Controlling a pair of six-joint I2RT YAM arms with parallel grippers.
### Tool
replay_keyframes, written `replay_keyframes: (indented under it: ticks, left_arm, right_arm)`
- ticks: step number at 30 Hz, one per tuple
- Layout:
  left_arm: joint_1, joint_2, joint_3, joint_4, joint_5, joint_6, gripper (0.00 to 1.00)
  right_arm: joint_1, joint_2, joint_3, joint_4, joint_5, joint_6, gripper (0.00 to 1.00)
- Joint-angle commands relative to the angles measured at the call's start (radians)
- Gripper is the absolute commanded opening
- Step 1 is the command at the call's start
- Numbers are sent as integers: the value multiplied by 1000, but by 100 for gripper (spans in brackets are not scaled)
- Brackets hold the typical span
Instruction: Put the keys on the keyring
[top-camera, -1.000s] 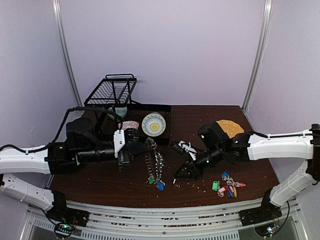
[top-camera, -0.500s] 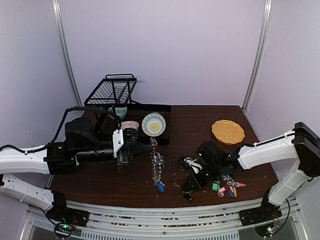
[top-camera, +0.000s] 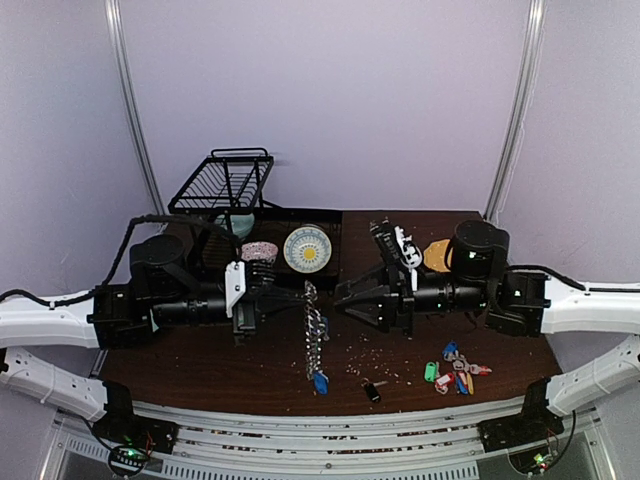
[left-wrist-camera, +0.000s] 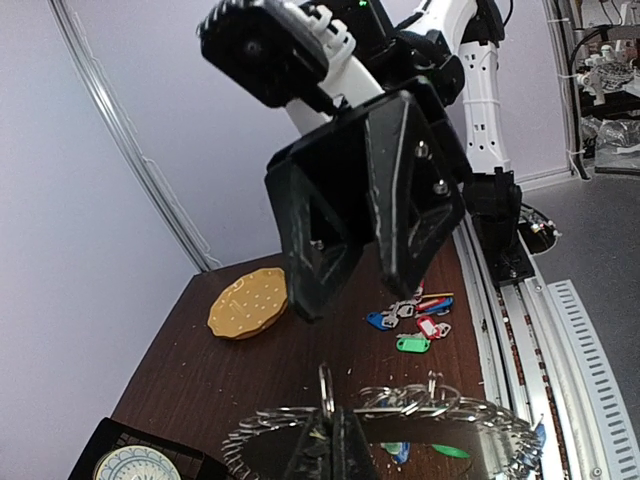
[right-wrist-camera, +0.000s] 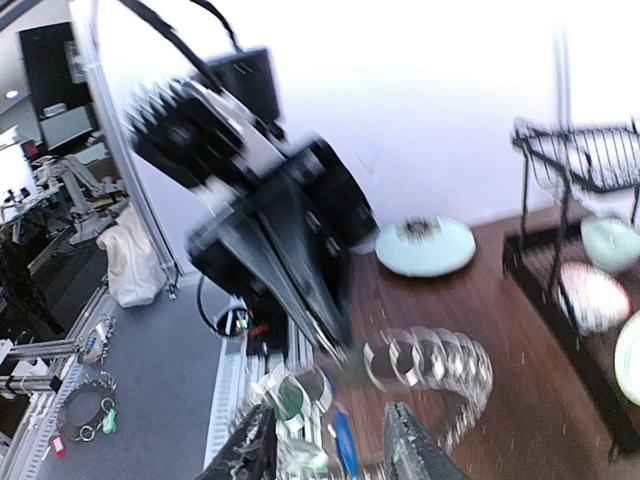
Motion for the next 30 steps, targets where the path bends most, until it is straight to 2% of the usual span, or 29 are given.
replay_keyframes:
  ticks: [1,13,17,26,30]
  left_arm:
    - [-3,-29,-6,110,47,9,0]
    - [-3,-34,-13,114,77,10,0]
    - [-4,-35,-13,115,79,9,0]
    - [-4,-45,-17,124,79,6,0]
    - [-3,-46,-17,125,79,6,0]
  right_arm:
    - [34,39,14,219,-46,-132,37]
    - [44,138,93,202,-72,-214,20]
    - [45,149,110,161,-66,-224,10]
    - [44,142,123,97,-60,-243,11]
    - [45,144,127,85,-58,-239,4]
